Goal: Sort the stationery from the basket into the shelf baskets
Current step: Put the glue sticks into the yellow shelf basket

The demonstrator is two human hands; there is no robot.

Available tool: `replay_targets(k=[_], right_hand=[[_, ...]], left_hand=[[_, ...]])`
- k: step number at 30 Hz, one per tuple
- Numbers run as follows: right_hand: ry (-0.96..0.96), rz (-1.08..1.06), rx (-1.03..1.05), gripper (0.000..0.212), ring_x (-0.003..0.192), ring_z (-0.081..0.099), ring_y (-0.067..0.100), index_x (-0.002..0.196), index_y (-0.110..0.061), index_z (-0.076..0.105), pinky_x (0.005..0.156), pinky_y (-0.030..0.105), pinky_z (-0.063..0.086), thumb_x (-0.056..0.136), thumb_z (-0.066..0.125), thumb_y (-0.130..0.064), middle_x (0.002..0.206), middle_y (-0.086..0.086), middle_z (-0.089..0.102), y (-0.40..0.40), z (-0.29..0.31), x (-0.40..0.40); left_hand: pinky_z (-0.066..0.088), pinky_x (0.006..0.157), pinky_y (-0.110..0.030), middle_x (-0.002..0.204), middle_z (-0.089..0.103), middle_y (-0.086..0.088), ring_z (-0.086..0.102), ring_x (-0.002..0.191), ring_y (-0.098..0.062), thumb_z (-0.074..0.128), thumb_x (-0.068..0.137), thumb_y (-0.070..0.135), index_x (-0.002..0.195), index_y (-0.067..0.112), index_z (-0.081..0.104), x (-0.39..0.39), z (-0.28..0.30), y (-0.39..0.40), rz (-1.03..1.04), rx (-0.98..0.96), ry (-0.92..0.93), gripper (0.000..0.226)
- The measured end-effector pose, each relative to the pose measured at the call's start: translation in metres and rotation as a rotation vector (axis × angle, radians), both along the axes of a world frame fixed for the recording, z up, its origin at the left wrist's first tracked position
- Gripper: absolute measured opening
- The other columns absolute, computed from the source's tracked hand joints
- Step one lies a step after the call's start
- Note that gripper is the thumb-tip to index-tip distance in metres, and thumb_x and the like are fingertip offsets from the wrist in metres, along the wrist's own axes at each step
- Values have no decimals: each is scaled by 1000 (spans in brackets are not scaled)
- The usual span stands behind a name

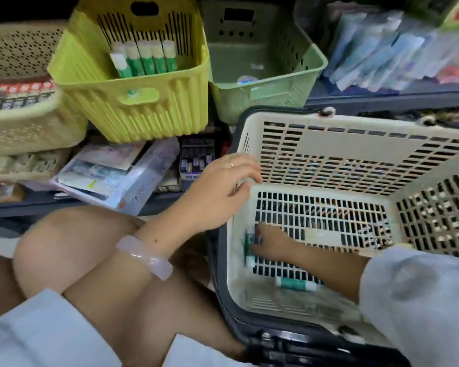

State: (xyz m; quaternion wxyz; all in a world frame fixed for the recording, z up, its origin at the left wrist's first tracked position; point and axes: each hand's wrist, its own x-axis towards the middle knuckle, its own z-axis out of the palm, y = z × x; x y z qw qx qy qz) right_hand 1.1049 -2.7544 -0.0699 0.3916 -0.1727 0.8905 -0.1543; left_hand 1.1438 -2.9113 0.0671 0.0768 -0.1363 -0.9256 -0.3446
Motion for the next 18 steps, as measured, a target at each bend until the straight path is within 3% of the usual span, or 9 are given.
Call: replay_targets(k=[3,7,10,13,15,18], right_hand=[[2,-178,-57,31,58,48,8,101,-13,37,41,19,33,84,61,-22,75,-4,46,-10,-14,5],[-63,-243,-156,28,66,51,7,97,-16,42,47,20,36,82,62,-30,79,-4,51,-4,-8,-4],[-20,102,-51,29,68,50,8,103,-16,49,53,22,36,88,51,-41,77,-8,50,15,11,-14],[-116,424,119,23,76,49,16,101,-14,47,53,21,33,90,48,-35,76,-8,44,41,16,-6],[-145,513,161,20,83,50,21,99,-13,46,59,24,38,88,51,-29,81,-4,48,51,12,7],[-121,565,160,30,95,56,26,112,-9,51,77,32,46,86,55,-23,106,10,59,54,8,15]], left_hand=[[18,99,-2,113,61,-5,39,115,-6,50,89,-2,99,1,67,1,-1,1,7,24,-2,20],[23,99,-8,111,61,-4,42,114,-9,49,91,0,98,2,67,-1,-3,0,3,38,-15,20],[25,99,-10,109,62,-5,44,112,-10,48,91,0,97,3,67,-1,-4,0,5,45,-11,20],[26,98,-10,108,62,-5,46,112,-12,48,91,0,97,3,67,-1,-4,1,8,46,-15,20],[27,97,-11,106,62,-6,47,111,-13,48,90,-1,96,2,67,0,-4,0,0,45,-3,20],[27,98,-12,106,63,-6,47,112,-14,48,91,0,97,2,67,0,-2,-1,-5,34,2,20]])
